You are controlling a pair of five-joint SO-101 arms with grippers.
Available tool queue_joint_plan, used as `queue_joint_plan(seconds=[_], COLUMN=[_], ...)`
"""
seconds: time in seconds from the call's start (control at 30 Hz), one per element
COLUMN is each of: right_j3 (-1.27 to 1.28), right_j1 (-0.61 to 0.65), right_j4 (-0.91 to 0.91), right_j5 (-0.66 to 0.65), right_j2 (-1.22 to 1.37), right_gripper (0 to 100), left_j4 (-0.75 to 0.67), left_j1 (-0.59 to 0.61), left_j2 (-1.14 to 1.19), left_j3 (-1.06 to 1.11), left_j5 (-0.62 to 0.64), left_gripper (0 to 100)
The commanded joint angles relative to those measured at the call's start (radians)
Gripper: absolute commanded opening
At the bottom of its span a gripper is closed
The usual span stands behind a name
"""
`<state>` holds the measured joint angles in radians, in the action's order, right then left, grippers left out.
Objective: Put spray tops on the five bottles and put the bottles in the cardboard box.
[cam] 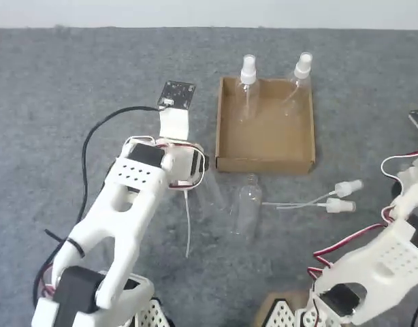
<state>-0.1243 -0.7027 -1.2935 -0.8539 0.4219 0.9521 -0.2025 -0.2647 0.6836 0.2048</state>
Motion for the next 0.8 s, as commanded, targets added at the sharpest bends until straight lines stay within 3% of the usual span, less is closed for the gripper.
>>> queue_joint_plan(seconds=[0.0, 0.3, 0.77], right_j3=[-0.061, -0.057, -0.064], right_j1=[0.013, 0.056, 0.067], right_j4=[0.016, 0.005, 0.015], right_j5=[0.009, 0.008, 0.003], right_j2=[-0.019, -0.012, 0.065], right_gripper=[10.6, 10.6, 10.7], left_j4=[-0.023, -0.023, -0.15], left_j1=[0.014, 0.183, 0.115], left_j2=[-0.011, -0.009, -0.009], left_j3=[-0.008, 0.015, 0.15], left_j5=[0.014, -0.003, -0.038], left_gripper=[21, 21, 16])
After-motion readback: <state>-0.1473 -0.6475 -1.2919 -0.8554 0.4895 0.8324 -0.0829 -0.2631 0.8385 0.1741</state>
